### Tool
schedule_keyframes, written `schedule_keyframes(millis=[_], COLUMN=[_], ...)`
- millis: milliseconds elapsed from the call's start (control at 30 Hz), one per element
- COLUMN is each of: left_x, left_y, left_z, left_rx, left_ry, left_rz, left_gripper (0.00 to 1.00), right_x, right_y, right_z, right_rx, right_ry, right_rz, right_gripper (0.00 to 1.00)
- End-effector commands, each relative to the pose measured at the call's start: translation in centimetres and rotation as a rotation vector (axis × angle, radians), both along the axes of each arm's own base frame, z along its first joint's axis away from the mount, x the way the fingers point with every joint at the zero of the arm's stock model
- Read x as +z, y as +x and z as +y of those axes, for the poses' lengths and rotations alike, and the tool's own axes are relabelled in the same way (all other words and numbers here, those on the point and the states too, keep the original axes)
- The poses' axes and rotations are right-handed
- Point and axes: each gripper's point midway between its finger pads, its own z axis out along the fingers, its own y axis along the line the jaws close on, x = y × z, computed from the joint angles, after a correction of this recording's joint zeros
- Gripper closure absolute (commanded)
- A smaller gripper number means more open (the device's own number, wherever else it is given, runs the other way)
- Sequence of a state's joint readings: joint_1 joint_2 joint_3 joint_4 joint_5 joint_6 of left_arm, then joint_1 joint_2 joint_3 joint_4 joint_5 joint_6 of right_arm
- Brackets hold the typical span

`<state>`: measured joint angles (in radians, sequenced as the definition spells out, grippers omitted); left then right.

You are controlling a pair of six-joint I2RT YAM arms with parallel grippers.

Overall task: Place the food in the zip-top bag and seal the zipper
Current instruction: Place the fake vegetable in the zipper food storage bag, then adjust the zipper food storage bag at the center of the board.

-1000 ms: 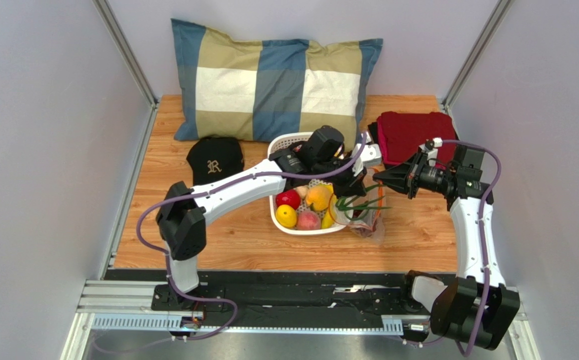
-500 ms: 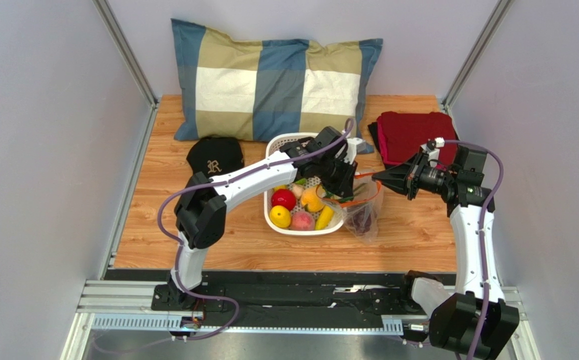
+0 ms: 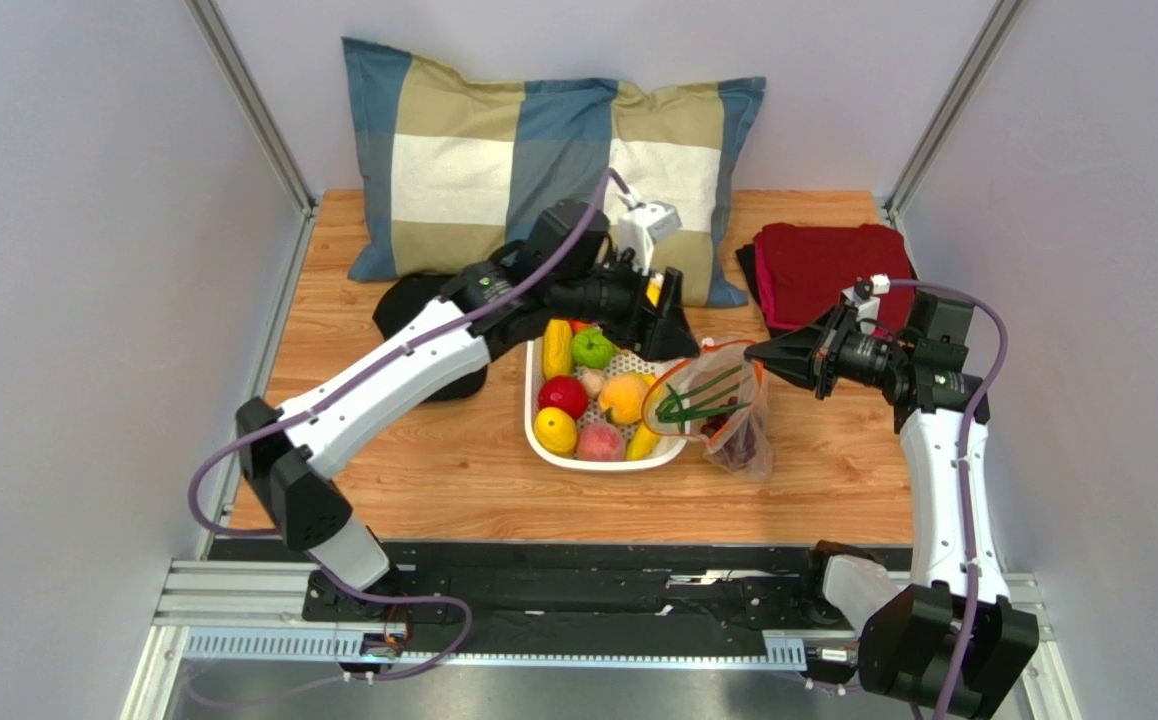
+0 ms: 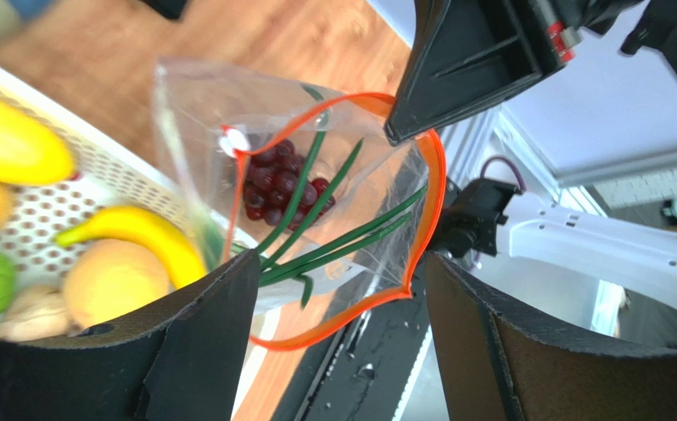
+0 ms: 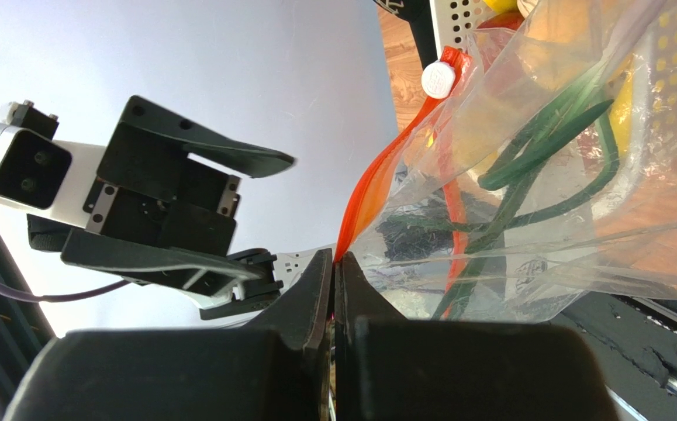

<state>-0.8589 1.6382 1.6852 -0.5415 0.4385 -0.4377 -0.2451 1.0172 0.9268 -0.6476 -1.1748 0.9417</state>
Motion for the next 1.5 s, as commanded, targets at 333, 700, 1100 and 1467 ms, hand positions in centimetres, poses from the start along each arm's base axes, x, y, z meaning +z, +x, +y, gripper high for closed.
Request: schedule_keyframes(millis=[333, 700, 1100, 1467], left_x=[-8.8, -4.7, -0.2, -0.6], left_y=[-1.5, -1.1, -2.2, 2.3], left_z=[3.4, 0.7, -0.4, 2.6], left_rx=[-0.025, -0.094, -0.172, -0.068], left_ry=[0.167, 0.098, 0.005, 0.015], left_rz=[0.223, 0.175, 0.181, 0.069], left_gripper=[0.26, 1.00, 1.00, 0.34], right_x=[1.1, 0.1, -2.9, -4.6], right_y=[0.2, -0.7, -0.8, 0.2], right_z=[0.0, -0.3, -3.9, -4.3], right_rx=[0.012, 0.029, -0.016, 0.013], right_ry=[-0.004, -0.106, -0.517, -0.529], right_rz=[-0.046, -0.034, -0.030, -0.013], right_gripper=[1.00, 1.00, 1.00, 1.00])
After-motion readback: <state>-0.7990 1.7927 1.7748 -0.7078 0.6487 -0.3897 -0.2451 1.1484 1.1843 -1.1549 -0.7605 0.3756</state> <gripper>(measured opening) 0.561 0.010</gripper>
